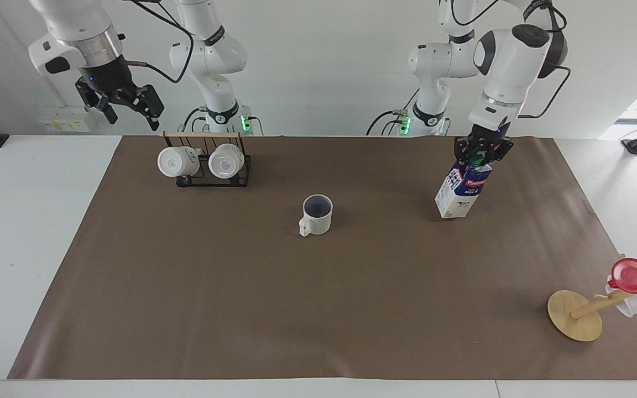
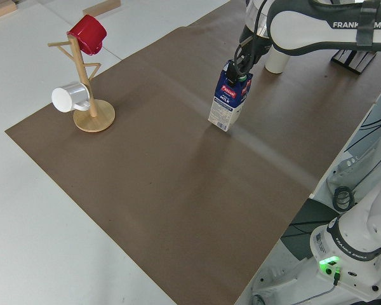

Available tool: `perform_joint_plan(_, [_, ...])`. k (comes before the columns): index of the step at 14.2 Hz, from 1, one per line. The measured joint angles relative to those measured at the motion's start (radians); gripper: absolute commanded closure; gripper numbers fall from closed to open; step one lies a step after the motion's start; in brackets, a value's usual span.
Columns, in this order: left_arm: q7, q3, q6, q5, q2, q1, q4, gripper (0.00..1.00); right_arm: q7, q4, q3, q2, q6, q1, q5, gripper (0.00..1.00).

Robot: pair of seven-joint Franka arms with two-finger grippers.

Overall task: Place cup and milk on table
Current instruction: 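Lift the milk carton with the left gripper while the right gripper withdraws, then carry the carton with the left gripper beside the mug and lower it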

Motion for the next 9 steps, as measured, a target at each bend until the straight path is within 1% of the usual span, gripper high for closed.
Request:
perform_joint_plan(2, [-0.087, -0.002, 0.0, 0.0, 0.009, -0.059, 0.024, 0.49, -0.009, -0.001, 0.0, -0.026, -0.005, 0.0, 0.001, 0.0])
perform_joint_plan(4, [-0.166, -0.004, -0.011, 0.0, 0.034, -0.115, 0.067, 0.49, -0.01, -0.005, 0.001, -0.037, -0.005, 0.0, 0.001, 0.0])
perform_joint_plan(6, [-0.232, -0.005, -0.027, 0.0, 0.076, -0.169, 0.123, 0.49, -0.011, -0.009, 0.003, -0.037, 0.0, 0.001, 0.002, 0.0])
perform_joint_plan(9, [-0.361, -0.011, -0.029, 0.004, 0.14, -0.256, 0.172, 0.5, -0.011, -0.01, 0.011, -0.032, 0.007, 0.002, 0.004, 0.0])
